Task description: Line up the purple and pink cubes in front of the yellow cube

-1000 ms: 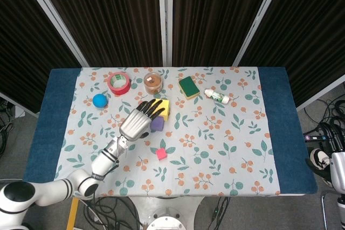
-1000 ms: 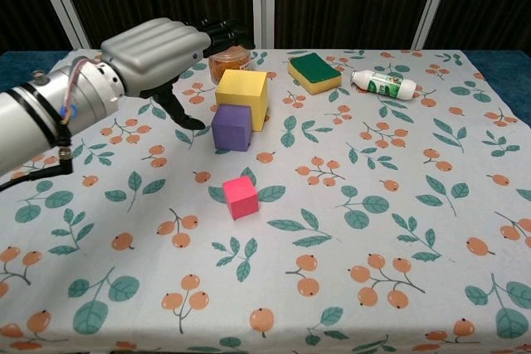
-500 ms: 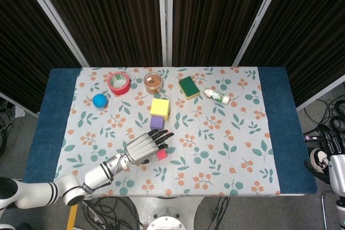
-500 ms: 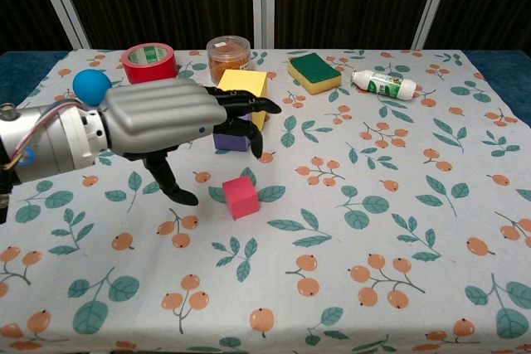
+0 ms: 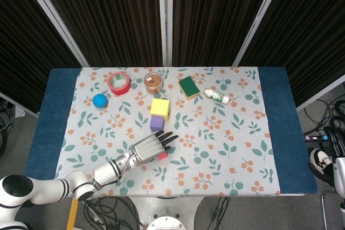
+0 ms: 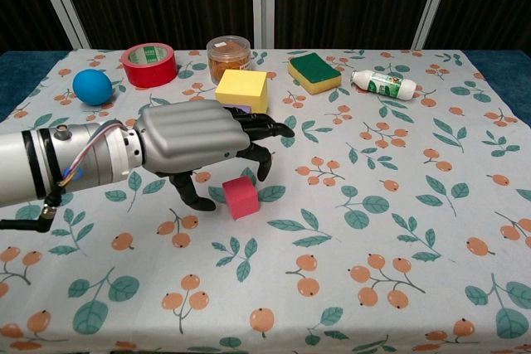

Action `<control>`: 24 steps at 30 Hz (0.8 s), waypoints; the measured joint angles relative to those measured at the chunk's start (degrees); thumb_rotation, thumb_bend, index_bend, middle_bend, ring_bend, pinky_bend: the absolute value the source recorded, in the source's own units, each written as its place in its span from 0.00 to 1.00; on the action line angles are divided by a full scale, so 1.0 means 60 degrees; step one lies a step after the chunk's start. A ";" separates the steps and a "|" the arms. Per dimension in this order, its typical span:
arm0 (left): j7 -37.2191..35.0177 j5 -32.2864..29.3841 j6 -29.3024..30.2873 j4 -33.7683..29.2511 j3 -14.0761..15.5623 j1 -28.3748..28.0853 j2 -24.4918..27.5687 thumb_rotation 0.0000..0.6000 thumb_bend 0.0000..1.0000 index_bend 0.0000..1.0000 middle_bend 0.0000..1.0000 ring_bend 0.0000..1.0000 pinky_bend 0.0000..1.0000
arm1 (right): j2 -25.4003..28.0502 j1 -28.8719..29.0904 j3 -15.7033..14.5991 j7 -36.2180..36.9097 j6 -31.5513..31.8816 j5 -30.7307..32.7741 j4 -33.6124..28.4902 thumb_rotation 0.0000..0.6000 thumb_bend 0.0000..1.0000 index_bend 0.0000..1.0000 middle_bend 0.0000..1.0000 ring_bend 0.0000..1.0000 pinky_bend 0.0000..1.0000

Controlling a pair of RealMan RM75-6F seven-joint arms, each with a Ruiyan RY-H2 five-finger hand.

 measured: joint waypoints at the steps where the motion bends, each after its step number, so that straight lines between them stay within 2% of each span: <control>1: -0.0006 0.0012 0.0006 0.0070 0.0002 -0.0006 -0.0049 1.00 0.25 0.43 0.06 0.05 0.19 | -0.0011 -0.0001 -0.0004 0.0011 -0.0007 -0.0001 0.0008 1.00 0.04 0.05 0.12 0.08 0.24; 12: -0.0303 0.0072 0.0105 0.0644 0.0043 -0.0002 -0.0465 1.00 0.28 0.51 0.06 0.05 0.19 | -0.0021 -0.0056 0.0000 0.0044 0.0033 0.0021 0.0051 1.00 0.04 0.05 0.12 0.08 0.24; 17: -0.0538 0.0118 0.0419 0.0807 0.0051 0.0114 -0.0588 1.00 0.31 0.55 0.10 0.05 0.19 | -0.0022 -0.0073 0.0006 0.0053 0.0050 0.0026 0.0061 1.00 0.04 0.05 0.12 0.08 0.24; 24: -0.0549 0.0118 0.0898 0.1004 -0.0069 0.0314 -0.0588 1.00 0.31 0.55 0.11 0.05 0.19 | -0.0010 -0.0060 0.0012 0.0038 0.0055 -0.0035 0.0054 1.00 0.04 0.05 0.12 0.08 0.24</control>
